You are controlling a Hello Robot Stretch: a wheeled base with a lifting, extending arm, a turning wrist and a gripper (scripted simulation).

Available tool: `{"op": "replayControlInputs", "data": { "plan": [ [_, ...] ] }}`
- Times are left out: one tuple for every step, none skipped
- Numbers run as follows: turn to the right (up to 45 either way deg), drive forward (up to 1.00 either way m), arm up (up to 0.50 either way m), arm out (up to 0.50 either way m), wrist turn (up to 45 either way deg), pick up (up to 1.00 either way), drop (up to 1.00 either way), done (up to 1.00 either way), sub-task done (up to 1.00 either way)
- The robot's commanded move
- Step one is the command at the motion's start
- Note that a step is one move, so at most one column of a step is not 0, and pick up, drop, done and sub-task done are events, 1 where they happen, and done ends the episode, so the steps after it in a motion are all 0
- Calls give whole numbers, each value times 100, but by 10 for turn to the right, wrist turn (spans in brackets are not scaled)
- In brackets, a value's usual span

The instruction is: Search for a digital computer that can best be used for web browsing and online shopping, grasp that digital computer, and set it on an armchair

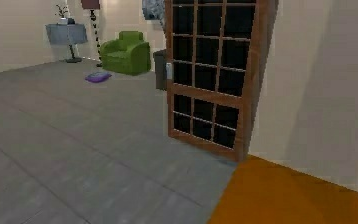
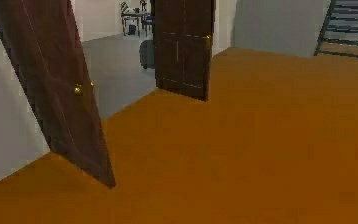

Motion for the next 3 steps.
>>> {"op": "replayControlInputs", "data": {
  "plan": [
    [300, 0, 0, 0, 0, 0, 0, 0, 0],
    [0, 60, 0, 0, 0, 0, 0, 0, 0],
    [-450, 0, 0, 0, 0, 0, 0, 0, 0]
  ]
}}
